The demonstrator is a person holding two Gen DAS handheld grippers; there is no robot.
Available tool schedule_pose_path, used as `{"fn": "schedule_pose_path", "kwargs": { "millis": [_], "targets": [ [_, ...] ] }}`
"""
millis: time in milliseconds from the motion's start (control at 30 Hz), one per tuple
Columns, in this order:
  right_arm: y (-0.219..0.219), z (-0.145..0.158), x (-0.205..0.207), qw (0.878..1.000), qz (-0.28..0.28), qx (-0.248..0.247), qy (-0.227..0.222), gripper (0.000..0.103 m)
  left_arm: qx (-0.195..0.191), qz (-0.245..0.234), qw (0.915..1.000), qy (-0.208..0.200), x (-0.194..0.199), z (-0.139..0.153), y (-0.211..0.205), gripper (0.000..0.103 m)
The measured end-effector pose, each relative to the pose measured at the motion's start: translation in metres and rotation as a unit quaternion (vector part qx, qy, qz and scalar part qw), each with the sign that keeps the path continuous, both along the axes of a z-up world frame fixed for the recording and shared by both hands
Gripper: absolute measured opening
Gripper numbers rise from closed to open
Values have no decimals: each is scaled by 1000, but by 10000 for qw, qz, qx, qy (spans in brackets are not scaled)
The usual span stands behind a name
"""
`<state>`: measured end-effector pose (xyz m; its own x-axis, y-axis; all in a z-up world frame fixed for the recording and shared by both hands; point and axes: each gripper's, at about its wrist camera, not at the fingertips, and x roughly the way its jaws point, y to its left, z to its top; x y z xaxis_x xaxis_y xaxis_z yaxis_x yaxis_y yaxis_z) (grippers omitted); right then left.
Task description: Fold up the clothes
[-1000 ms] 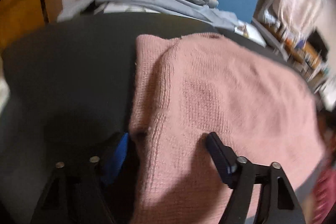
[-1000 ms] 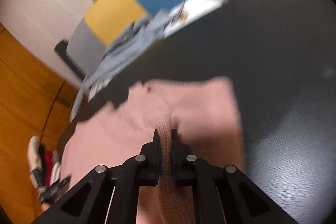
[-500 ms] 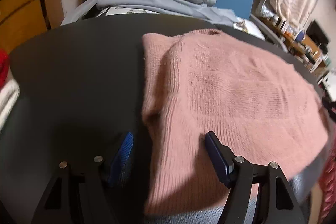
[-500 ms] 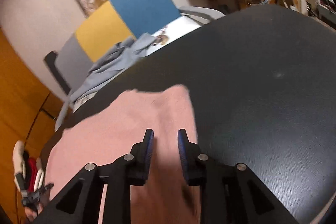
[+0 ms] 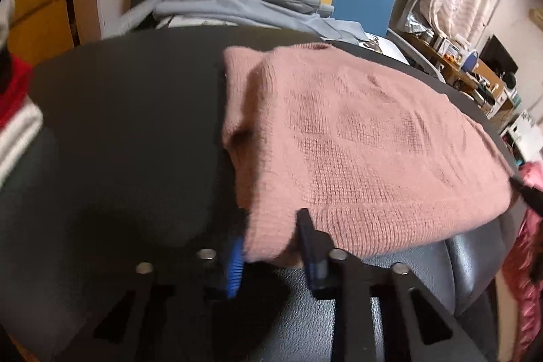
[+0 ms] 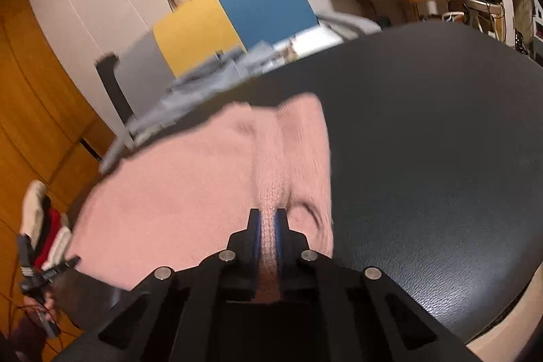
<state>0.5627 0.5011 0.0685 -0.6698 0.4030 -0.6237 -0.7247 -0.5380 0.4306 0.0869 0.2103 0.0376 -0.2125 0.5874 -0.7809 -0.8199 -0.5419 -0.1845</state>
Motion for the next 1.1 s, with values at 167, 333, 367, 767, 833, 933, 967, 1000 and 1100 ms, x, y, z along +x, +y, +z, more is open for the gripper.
{"fn": "schedule_pose_path", "kwargs": {
  "millis": [167,333,367,767,833,933,967,1000,1100],
  "targets": [
    [4,-11,20,9986,-346,-353,-212,26,-211,-67,9996,159,3,-5,-7,23],
    [-9,-17,63,9964,-607,-570,163,26,265,58,9996,-57,4,2,-22,32],
    [-11,-20,63,9969,-511,-569,164,26,417,76,9990,-129,3,4,-23,41],
    [-9,3,20,9977,385,473,-281,4,-253,-144,9991,311,4,-7,8,39],
    [-5,-1,24,9947,270,533,-838,3,-319,-257,9975,569,10,-8,4,39],
    [4,-24,29,9915,162,87,-1292,2,-318,-306,9963,733,15,-9,1,39],
    [5,-26,32,9910,1,53,-1341,2,-298,-299,9967,696,14,-8,0,39],
    [2,-21,34,9920,-131,139,-1246,8,-273,-286,9972,638,12,-7,-2,39],
    [-10,8,25,9961,-181,667,-554,19,-74,-265,9991,316,8,-5,-11,39]
  ]
}}
